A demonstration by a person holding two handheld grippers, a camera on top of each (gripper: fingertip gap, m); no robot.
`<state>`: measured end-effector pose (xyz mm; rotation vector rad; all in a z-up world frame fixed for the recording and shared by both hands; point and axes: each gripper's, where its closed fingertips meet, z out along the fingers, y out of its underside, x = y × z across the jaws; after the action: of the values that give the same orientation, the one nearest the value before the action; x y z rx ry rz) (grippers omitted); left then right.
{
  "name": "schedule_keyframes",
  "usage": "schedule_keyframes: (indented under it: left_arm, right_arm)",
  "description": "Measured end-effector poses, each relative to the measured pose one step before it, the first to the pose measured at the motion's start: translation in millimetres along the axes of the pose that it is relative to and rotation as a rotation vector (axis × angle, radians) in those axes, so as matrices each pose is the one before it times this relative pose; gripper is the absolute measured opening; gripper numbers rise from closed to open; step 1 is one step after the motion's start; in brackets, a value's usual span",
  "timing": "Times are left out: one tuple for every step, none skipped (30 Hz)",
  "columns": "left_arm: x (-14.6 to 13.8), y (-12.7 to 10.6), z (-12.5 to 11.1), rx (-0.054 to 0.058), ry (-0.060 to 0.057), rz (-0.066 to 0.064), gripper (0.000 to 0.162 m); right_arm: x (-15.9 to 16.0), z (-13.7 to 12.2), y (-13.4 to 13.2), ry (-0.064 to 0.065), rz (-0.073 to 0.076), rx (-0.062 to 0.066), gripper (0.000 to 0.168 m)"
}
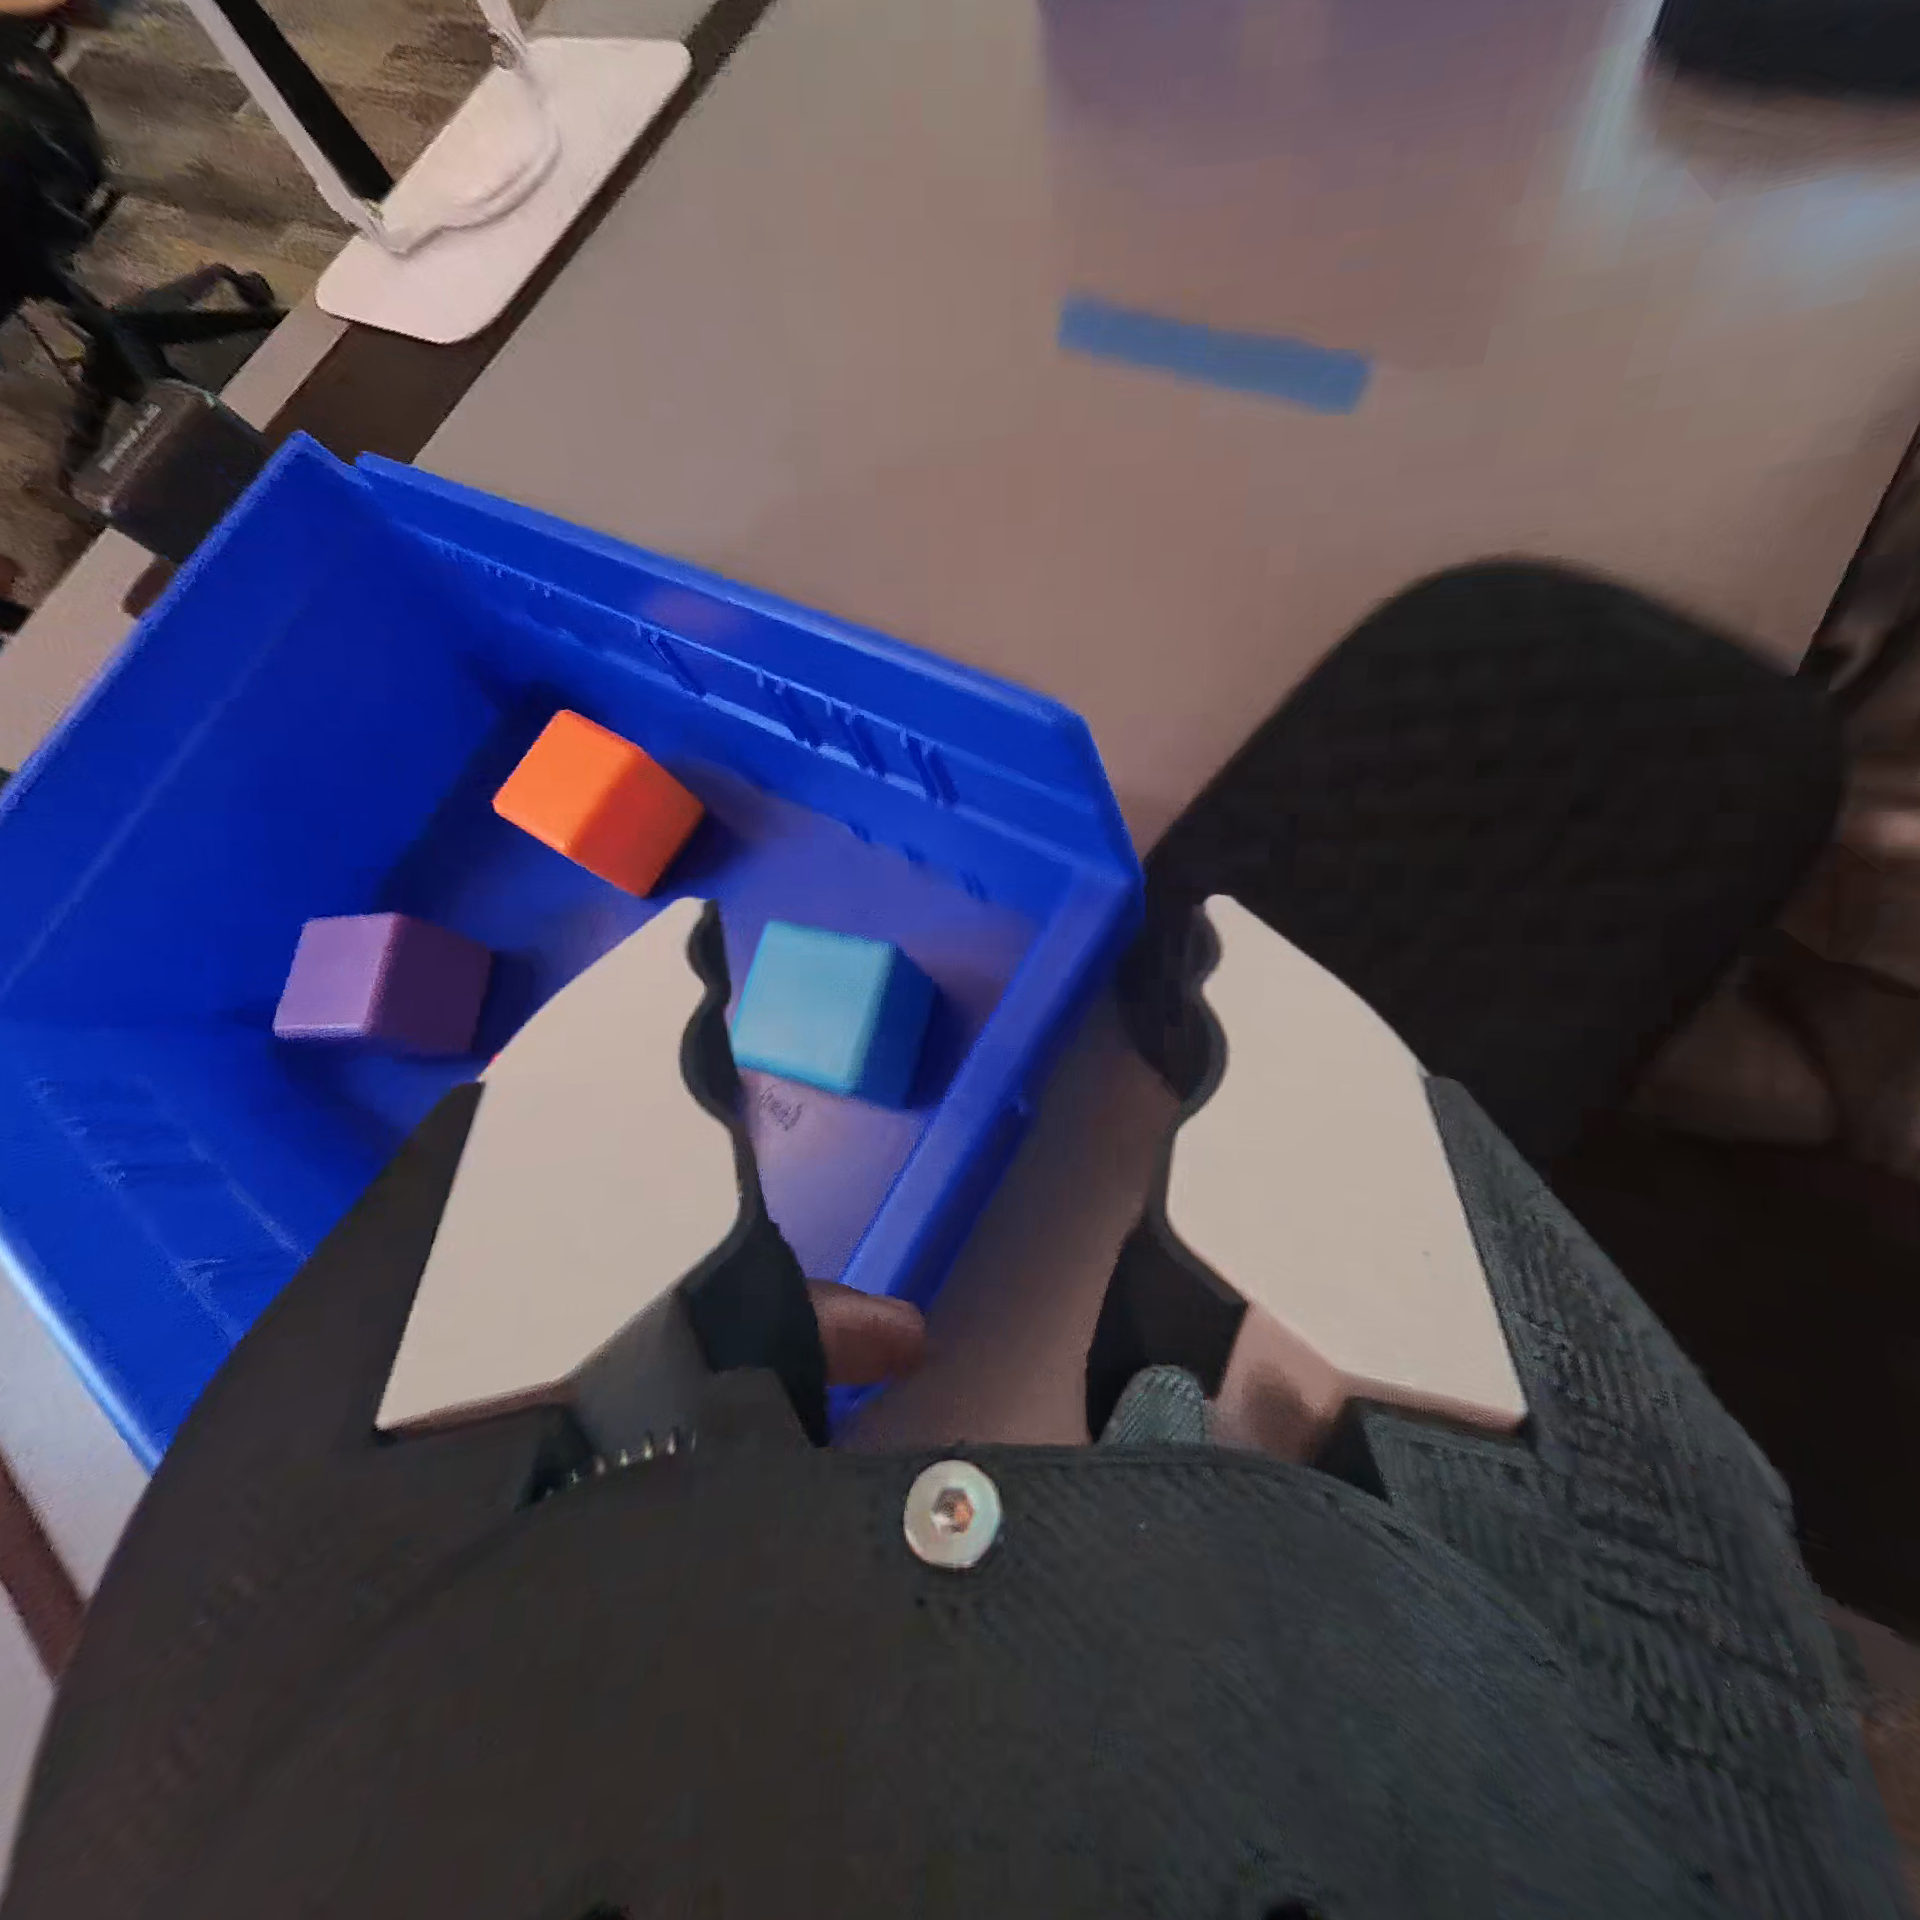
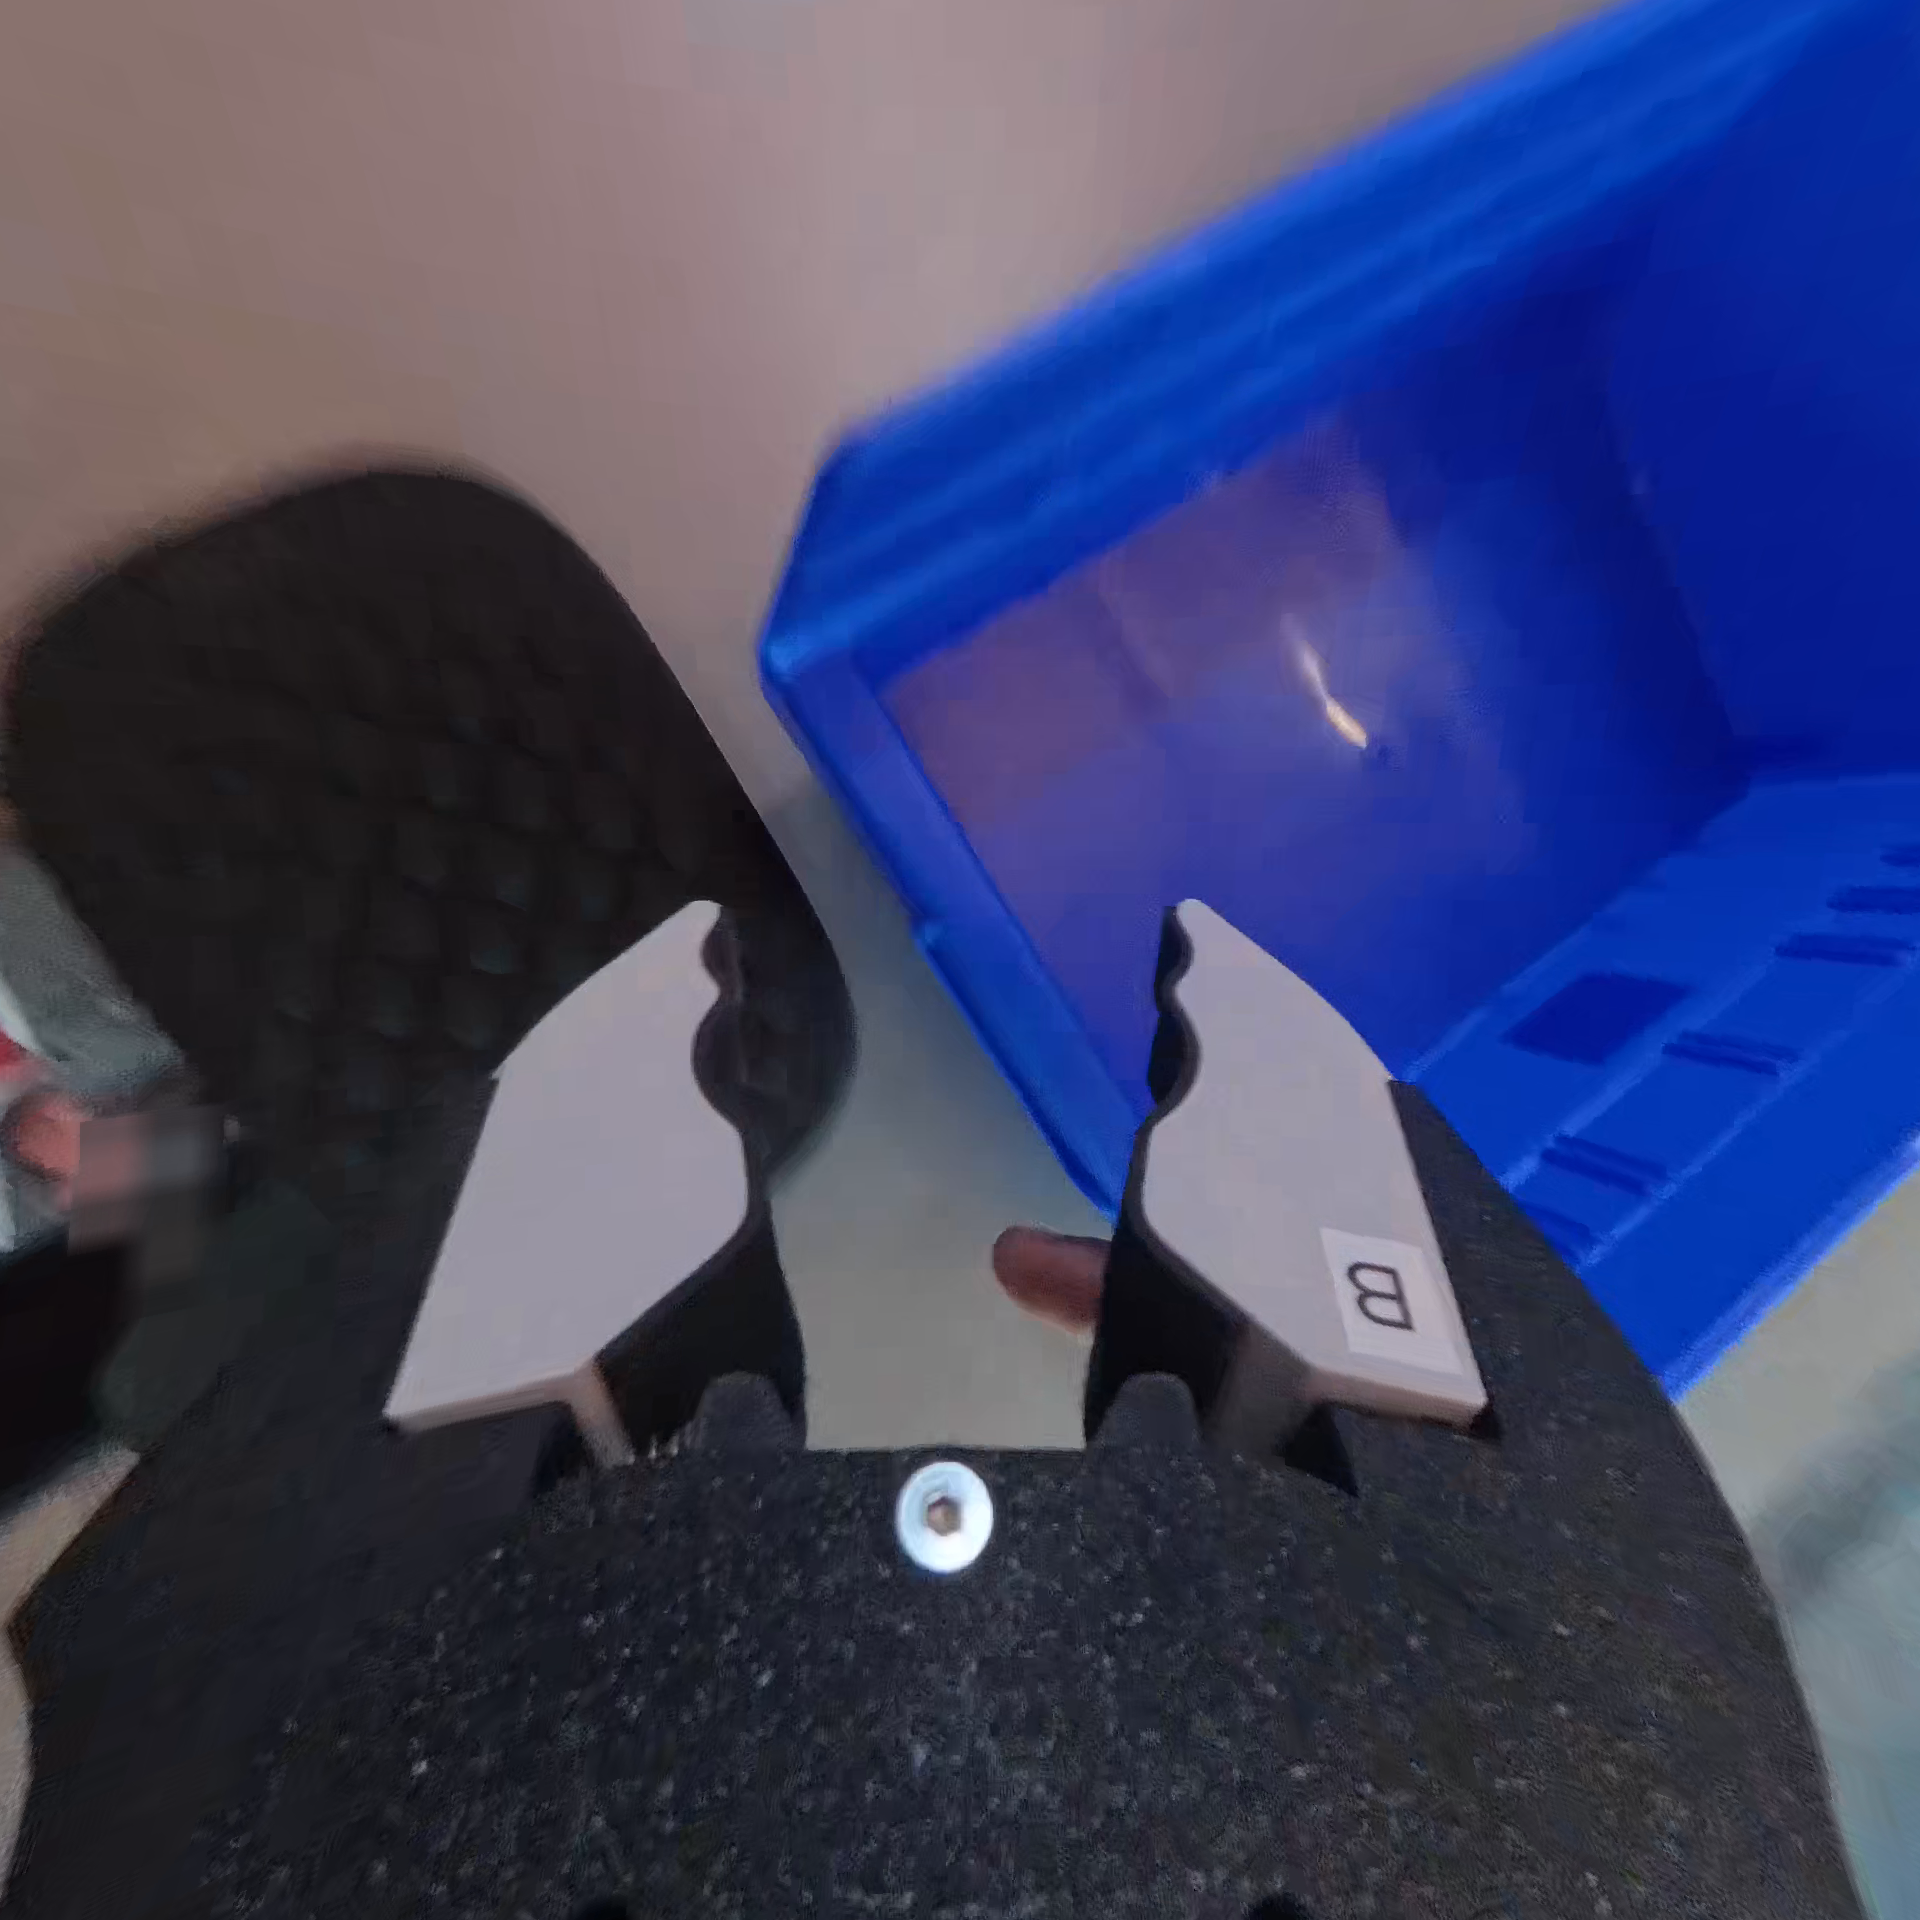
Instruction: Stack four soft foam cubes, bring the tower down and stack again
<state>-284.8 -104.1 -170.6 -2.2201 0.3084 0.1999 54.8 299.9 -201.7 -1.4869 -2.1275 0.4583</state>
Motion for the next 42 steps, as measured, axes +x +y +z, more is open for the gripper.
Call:
schedule_keyframes:
  left_arm:
    - [-1.3, -2.63, 0.24, -0.0014, 0.0098, -0.0355, 0.087]
    - [-1.97, 0.23, 1.37, -0.0198, 0.0077, -0.0305, 0.09]
    - [-3.96, 3.46, 2.28, -0.0397, -0.003, -0.023, 0.091]
    - [-5.67, 6.14, 3.11, -0.0582, -0.012, -0.0156, 0.091]
    - [-5.95, 7.36, 3.86, -0.0685, -0.0141, -0.0087, 0.092]
    - [-4.18, 6.34, 4.43, -0.0637, -0.0053, -0.0024, 0.092]
    - [-3.17, 4.81, 4.74, -0.0563, -0.0007, -0.0051, 0.091]
    - [-2.71, 4.38, 5.0, -0.0581, 0.003, -0.0026, 0.089]
    - [-2.33, 3.22, 5.16, -0.0522, 0.0056, 0.0061, 0.087]
    - [-1.95, 0.79, 5.04, -0.0329, 0.0084, 0.0134, 0.083]
    - [-2.91, -0.22, 5.09, -0.0225, 0.0048, 0.0107, 0.077]
    - [-3.38, 0.13, 5.32, -0.0234, 0.0048, 0.0091, 0.075]
    - [-3.22, 0.6, 5.51, -0.0209, 0.0068, 0.0077, 0.071]
    - [-3.2, 1.23, 5.49, -0.0206, 0.0074, 0.0068, 0.069]
    - [-2.53, 1.83, 5.78, -0.0197, 0.0097, 0.0048, 0.068]
    - [-1.26, 2.79, 5.9, -0.0233, 0.0162, 0.0056, 0.067]
    - [-0.36, 3.32, 5.59, -0.0232, 0.0176, 0.008, 0.064]
    - [2.05, 2.93, 4.69, -0.0177, 0.0287, 0.0112, 0.059]
    - [1.63, 1.36, 2.42, -0.0035, 0.0211, 0.0142, 0.053]
    - [-0.6, -1.53, -0.99, 0.0181, 0.0013, 0.0052, 0.052]
    - [-1.42, -2.05, -2.34, 0.0259, -0.0073, -0.0083, 0.052]
    - [-1.75, -4.26, -4.17, 0.0447, -0.0146, -0.0182, 0.051]
    - [-0.8, -6.21, -5.92, 0.0617, -0.0094, -0.0254, 0.051]
    - [-1.63, -8.7, -7.42, 0.0796, -0.0162, -0.0334, 0.051]
    - [-3.78, -11.74, -8.75, 0.1006, -0.0318, -0.0428, 0.051]
    - [-3.82, -14.93, -9.14, 0.1188, -0.0346, -0.0506, 0.051]
    - [-3.15, -18.23, -9.2, 0.1373, -0.0343, -0.0585, 0.051]
    - [0.89, -20.87, -8.25, 0.1495, -0.0158, -0.0587, 0.051]
    - [5.27, -22.51, -6.99, 0.1594, 0.0035, -0.0548, 0.05]
    - [8.44, -21.77, -5.01, 0.1514, 0.0154, -0.0503, 0.05]
    - [11.83, -18.74, -2.44, 0.128, 0.0296, -0.0503, 0.05]
    - [15.09, -14.83, 0.45, 0.1035, 0.0467, -0.0568, 0.05]
    - [16.99, -10.63, 3.2, 0.0848, 0.0564, -0.0662, 0.05]
    - [17.25, -5.25, 5.63, 0.0613, 0.0598, -0.0703, 0.05]
    - [15.72, -0.4, 7.14, 0.0383, 0.0588, -0.0745, 0.05]
    - [13.98, 2.54, 8.07, 0.0295, 0.0597, -0.0788, 0.05]
    - [12.77, 4.52, 8.47, 0.025, 0.0648, -0.0818, 0.05]
    - [10.82, 5.48, 8.65, 0.0224, 0.0649, -0.0856, 0.05]
    - [7.33, 7.37, 8.35, 0.0095, 0.0537, -0.0918, 0.05]
    - [4.96, 8.6, 7.56, -0.0052, 0.0454, -0.0745, 0.049]
    - [3.04, 8.95, 6.8, -0.0093, 0.0357, -0.0471, 0.05]
    - [1.65, 9.42, 5.97, -0.0198, 0.0251, -0.0309, 0.049]
  right_arm:
    - [-4.32, -5.77, -12.67, -0.0279, 0.0358, 0.0878, 0.09]
    - [-5.15, -3.75, -11.27, -0.0301, 0.0333, 0.0751, 0.107]
    - [-5.39, -1.8, -8.46, -0.0289, 0.0354, 0.0527, 0.121]
    - [-4.66, -0.07, -4.43, -0.0227, 0.0299, 0.0233, 0.135]
    - [-2.98, 1.1, -0.95, -0.0097, 0.0146, -0.002, 0.145]
    - [-1.7, 1.68, 1.08, 0.0009, -0.003, -0.0149, 0.149]
    - [-1.95, 2.15, 0.61, 0.0002, -0.0146, -0.0115, 0.149]
    - [-2.98, 2.32, -0.95, -0.0074, -0.0136, -0.0011, 0.149]
    - [-3.24, 2.22, -2.02, -0.0125, -0.0059, 0.0046, 0.149]
    - [-2.45, 2.03, -2.56, -0.0107, -0.0029, 0.0062, 0.149]
    - [-1.64, 1.76, -2.47, -0.0061, -0.0058, 0.0071, 0.149]
    - [-0.78, 1.4, -2.35, -0.0029, -0.0073, 0.0068, 0.149]
    - [-0.32, 1.16, -2.0, -0.0014, -0.0059, 0.0054, 0.149]
    - [0.05, 0.89, -1.68, -0.0002, -0.0043, 0.0047, 0.149]
    - [0.07, 0.9, -1.2, -0.0004, -0.0029, 0.0035, 0.149]
    - [-0.01, 0.8, -0.67, -0.0004, -0.0023, 0.0011, 0.149]
    - [0.27, 0.73, -0.1, 0.0013, -0.0029, -0.0005, 0.149]
    - [0.29, 0.67, 0.15, 0.0024, -0.0029, -0.0015, 0.148]
    - [0.32, 0.77, 0.52, 0.0019, -0.0019, -0.0023, 0.148]
    - [-0.01, 0.74, 0.27, 0.0008, -0.0015, -0.0002, 0.148]
    - [-0.23, 0.94, -0.55, 0.0002, -0.0025, 0.0051, 0.148]
    - [-0.45, 1.0, -1.76, 0.0001, -0.0042, 0.0119, 0.148]
    - [-0.56, 1.2, -3.04, 0.0004, -0.0067, 0.0197, 0.148]
    - [-0.44, 1.41, -4.54, 0.0033, -0.0089, 0.0282, 0.147]
    - [0.18, 1.79, -6.17, 0.0078, -0.0108, 0.0365, 0.148]
    - [0.13, 2.13, -7.96, 0.0092, -0.012, 0.0453, 0.147]
    - [-0.52, 2.8, -10.15, 0.0063, -0.0124, 0.0573, 0.147]
    - [-2.45, 3.82, -12.61, -0.0042, -0.0145, 0.0731, 0.147]
    - [-4.61, 5.2, -14.1, -0.0158, -0.0229, 0.0846, 0.147]
    - [-4.16, 6.66, -13.97, -0.0105, -0.0305, 0.0848, 0.146]
    - [-2.14, 7.94, -12.58, 0.0028, -0.0317, 0.0741, 0.145]
    - [-1.86, 8.83, -11.11, 0.0049, -0.03, 0.0629, 0.145]
    - [-2.73, 9.66, -11.22, -0.0005, -0.0213, 0.0643, 0.144]
    - [-3.88, 10.29, -11.52, -0.0091, -0.0123, 0.072, 0.141]
    - [-5.16, 11.08, -10.84, -0.0181, -0.0137, 0.0721, 0.136]
    - [-5.06, 11.89, -8.95, -0.0184, -0.0244, 0.0614, 0.131]
    - [-4.26, 12.78, -6.66, -0.0146, -0.0359, 0.0434, 0.125]
    - [-4.98, 13.81, -4.37, -0.0204, -0.0436, 0.0227, 0.12]
    - [-7.31, 14.75, -2.56, -0.0388, -0.0516, 0.0041, 0.114]
    - [-8.58, 15.04, -1.35, -0.0536, -0.0596, -0.0104, 0.111]
    - [-6.97, 14.5, -1.31, -0.0521, -0.0625, -0.0178, 0.108]
    - [-4.5, 13.06, -3.19, -0.0438, -0.0602, -0.0079, 0.104]
